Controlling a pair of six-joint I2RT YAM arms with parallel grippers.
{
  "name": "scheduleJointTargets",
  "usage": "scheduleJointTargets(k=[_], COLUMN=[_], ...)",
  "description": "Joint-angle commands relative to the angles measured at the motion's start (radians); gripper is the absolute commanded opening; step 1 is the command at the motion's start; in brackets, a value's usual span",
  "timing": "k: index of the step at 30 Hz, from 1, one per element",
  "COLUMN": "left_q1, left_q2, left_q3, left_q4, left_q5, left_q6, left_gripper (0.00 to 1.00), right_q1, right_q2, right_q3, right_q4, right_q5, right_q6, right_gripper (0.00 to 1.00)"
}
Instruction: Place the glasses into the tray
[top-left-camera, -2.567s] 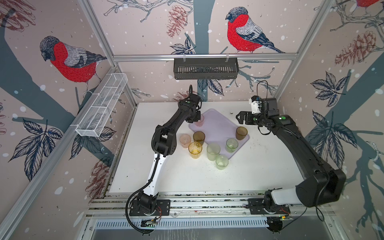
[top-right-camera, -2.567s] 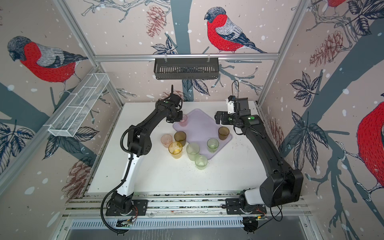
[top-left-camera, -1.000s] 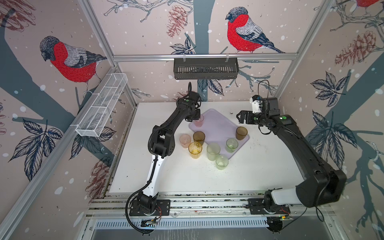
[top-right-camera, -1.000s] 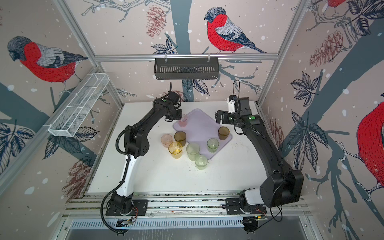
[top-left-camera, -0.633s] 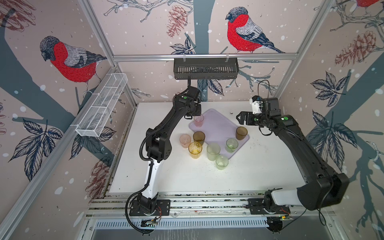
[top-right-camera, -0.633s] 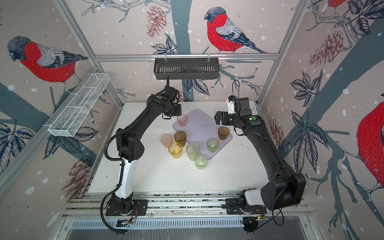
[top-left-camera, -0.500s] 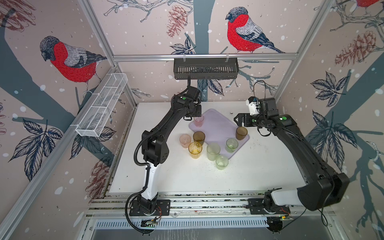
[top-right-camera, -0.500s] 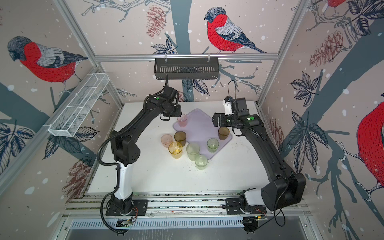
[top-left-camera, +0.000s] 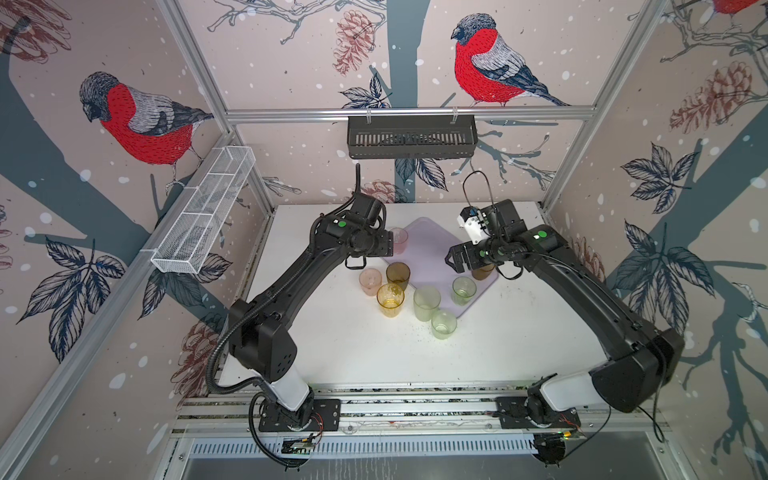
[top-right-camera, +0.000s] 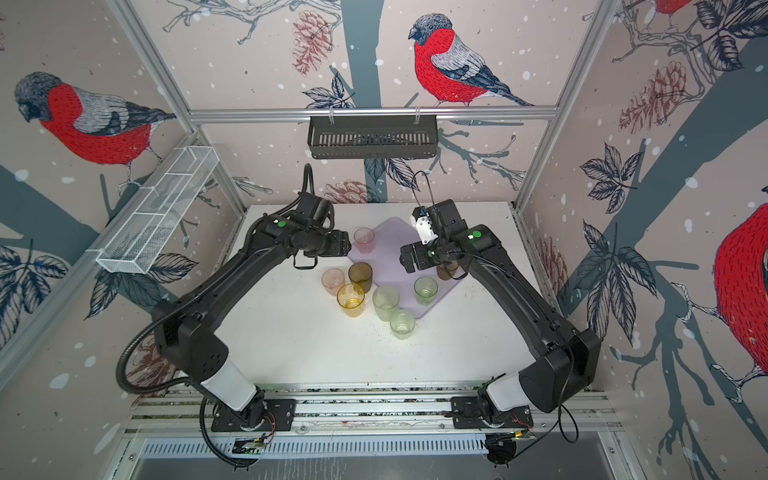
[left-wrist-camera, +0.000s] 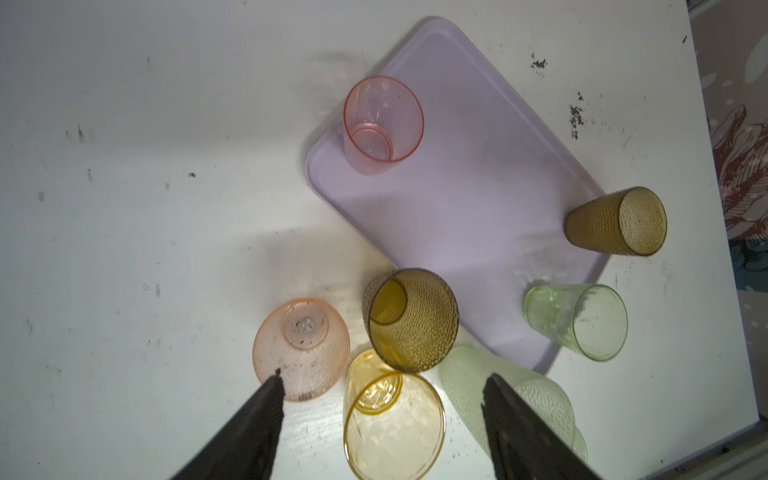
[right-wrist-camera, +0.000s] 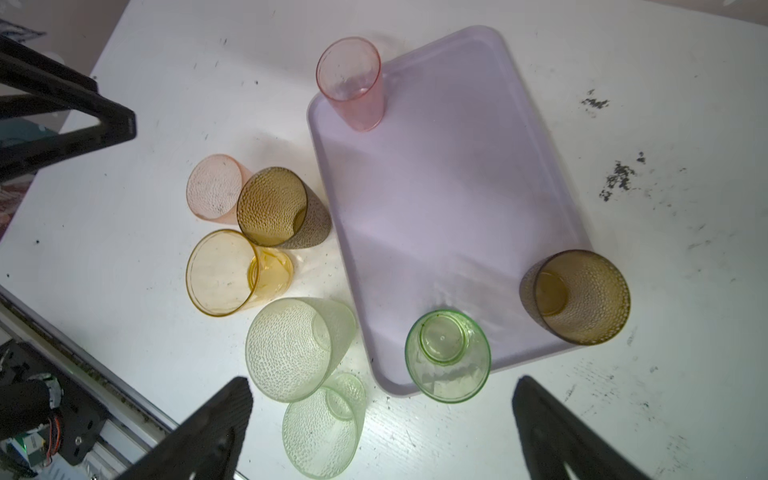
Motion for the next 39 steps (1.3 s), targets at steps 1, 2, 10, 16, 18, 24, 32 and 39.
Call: scheduleJointTargets(k=[1,2,10,16,18,24,32,39], left_q1=[-0.001,0.0,0.001,0.003,0.003,0.009,0.017,0.019], left_q2=[-0.095,-0.118,-0.331,-0.445,-0.464,-0.502,-0.507,-0.477], left_q3=[-0.082,-0.102,-0.305,-0.427,-0.451,-0.476,-0.503,-0.495], left_q4=[0.063,0.06,0.124,0.201,0.208,0.199,0.222,0.264], left_q5=[0.032,0.035,0.042,0.106,0.112,0.109,0.094,0.116], left_q6=[-0.005,-0.001,0.06,0.06,0.067,0.101,0.127,0.113], left_gripper=[0.78,0.78,0.79,0.79,0.8,0.8,0.8,0.84], right_q1=[0.028,0.034,0.124,0.21,0.227,0.251,0.207,0.19], right_q2=[0.02,0.031,0.124,0.183,0.204,0.284,0.36,0.401], right_q3=[0.019,0.031,0.079,0.118,0.139,0.206,0.281,0.283], right_q4=[-0.074,-0.092,-0.198,-0.23,-0.242,-0.288,-0.336,-0.343], right_q5=[0.034,0.035,0.068,0.094,0.097,0.12,0.139,0.114], right_q6=[0.006,0.014,0.103,0.2,0.226,0.231,0.175,0.108], right_gripper=[0.98,0.98,0.91,0.82,0.79,0.74,0.69,0.63])
